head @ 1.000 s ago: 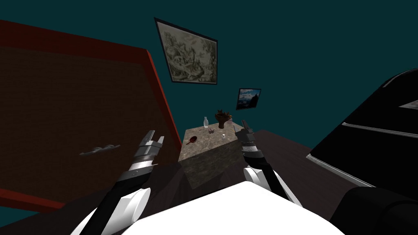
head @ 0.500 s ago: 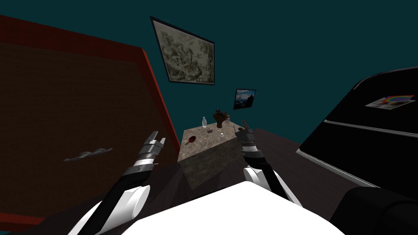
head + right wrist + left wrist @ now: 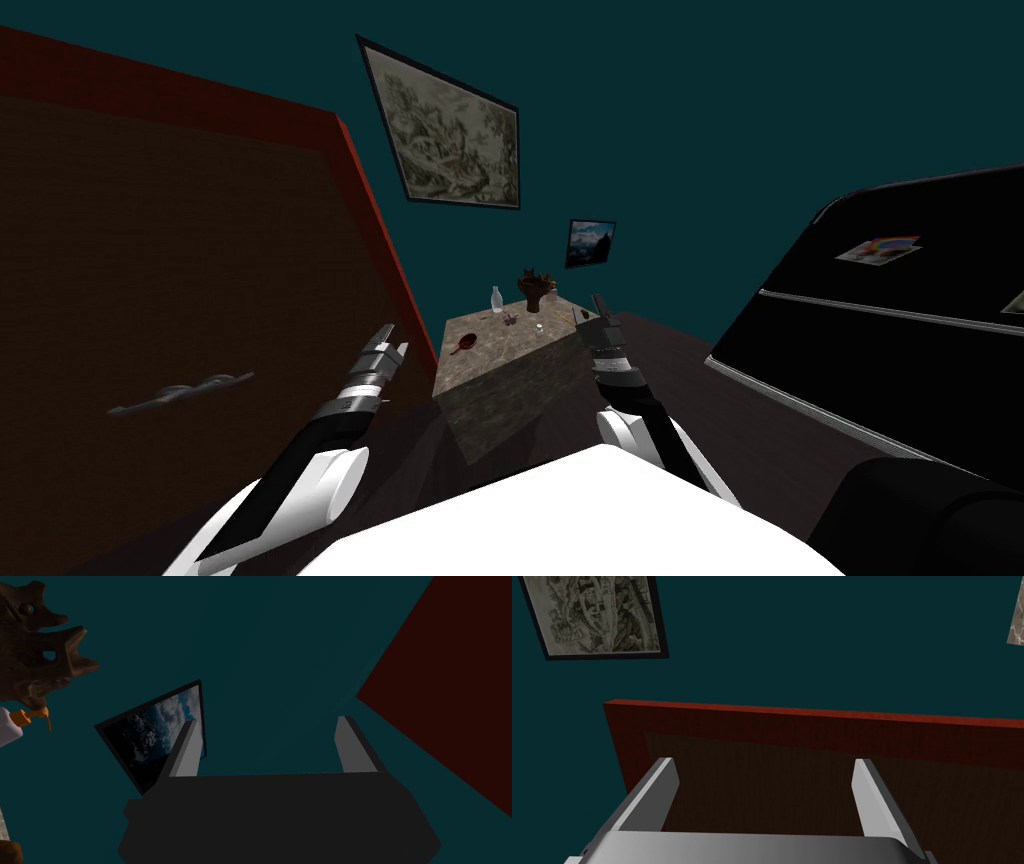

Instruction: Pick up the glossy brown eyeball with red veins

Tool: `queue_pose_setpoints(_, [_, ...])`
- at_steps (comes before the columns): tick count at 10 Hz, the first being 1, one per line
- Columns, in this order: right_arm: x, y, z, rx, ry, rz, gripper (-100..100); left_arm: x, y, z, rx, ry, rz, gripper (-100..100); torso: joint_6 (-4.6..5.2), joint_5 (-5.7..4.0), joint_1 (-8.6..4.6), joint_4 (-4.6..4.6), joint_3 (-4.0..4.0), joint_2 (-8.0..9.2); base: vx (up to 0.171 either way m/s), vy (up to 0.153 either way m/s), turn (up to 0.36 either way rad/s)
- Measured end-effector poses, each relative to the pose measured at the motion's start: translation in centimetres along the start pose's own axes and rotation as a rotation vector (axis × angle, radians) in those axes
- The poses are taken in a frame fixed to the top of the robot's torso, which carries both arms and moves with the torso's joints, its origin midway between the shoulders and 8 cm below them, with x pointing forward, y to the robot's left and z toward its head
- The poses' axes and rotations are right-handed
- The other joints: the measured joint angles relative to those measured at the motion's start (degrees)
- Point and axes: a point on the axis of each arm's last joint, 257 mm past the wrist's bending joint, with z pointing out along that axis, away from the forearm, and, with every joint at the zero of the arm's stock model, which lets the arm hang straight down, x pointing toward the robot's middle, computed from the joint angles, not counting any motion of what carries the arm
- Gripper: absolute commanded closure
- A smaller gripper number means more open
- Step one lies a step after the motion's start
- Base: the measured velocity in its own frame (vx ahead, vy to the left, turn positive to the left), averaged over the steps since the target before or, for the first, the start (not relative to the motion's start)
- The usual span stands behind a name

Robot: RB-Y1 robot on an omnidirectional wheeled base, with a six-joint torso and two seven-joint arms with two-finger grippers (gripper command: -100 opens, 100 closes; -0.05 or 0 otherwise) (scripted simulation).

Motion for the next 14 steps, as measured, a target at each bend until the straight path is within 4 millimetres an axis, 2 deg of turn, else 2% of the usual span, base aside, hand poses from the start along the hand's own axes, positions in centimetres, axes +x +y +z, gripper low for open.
queue_pose_setpoints(7, [0.0,0.0,0.0,0.000,0.000,0.000,0,-0.9,5.5,1.1,-0.191,-0.023,-0.016,-100,0.01,0.00,-0.01,-0.01,-0.02,-0.04,-0.019,0.015,-0.093])
queue_pose_setpoints(14, [0.0,0.0,0.0,0.000,0.000,0.000,0,-1.3,9.9,1.4,-0.358,-0.048,-0.023,-100,0.00,0.00,-0.02,-0.03,-0.07,-0.12,-0.002,0.011,-0.087])
